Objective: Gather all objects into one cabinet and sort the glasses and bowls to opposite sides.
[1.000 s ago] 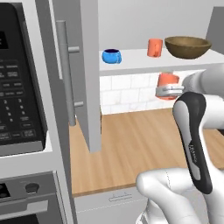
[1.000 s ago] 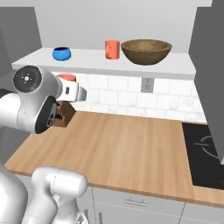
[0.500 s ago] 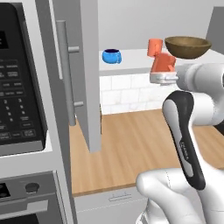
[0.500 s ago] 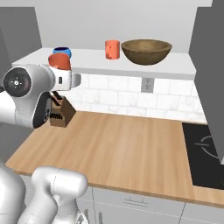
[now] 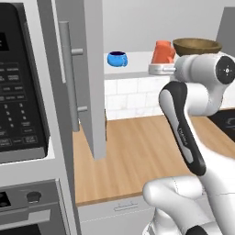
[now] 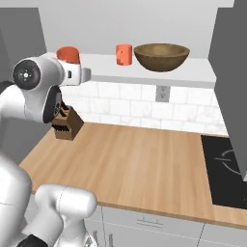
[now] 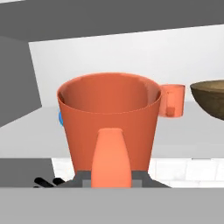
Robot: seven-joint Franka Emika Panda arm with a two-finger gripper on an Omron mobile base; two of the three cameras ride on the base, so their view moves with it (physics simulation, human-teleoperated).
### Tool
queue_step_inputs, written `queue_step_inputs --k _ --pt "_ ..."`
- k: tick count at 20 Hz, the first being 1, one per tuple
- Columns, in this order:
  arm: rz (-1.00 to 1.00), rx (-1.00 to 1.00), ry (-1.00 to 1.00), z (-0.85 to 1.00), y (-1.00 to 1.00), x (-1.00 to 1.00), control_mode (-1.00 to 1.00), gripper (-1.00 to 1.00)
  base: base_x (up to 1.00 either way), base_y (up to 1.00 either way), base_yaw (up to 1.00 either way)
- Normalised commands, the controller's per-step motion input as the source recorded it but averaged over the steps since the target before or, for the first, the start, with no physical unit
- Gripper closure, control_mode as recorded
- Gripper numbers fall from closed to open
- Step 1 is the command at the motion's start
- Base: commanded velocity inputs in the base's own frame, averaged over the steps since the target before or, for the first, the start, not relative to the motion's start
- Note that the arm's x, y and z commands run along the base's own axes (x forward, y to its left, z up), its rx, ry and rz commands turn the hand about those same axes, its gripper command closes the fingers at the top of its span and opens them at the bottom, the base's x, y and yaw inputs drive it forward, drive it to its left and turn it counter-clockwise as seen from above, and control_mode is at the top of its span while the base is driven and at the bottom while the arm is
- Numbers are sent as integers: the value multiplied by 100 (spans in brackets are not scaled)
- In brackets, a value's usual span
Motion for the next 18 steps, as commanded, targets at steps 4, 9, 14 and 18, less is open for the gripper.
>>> queue_step_inputs --k 4,9,14,18 --pt "0 0 8 0 0 68 -100 100 0 0 0" --pt "0 0 28 0 3 96 -100 100 0 0 0" --pt "0 0 7 0 4 94 -100 100 0 0 0" --pt "0 0 0 0 0 70 -100 100 0 0 0"
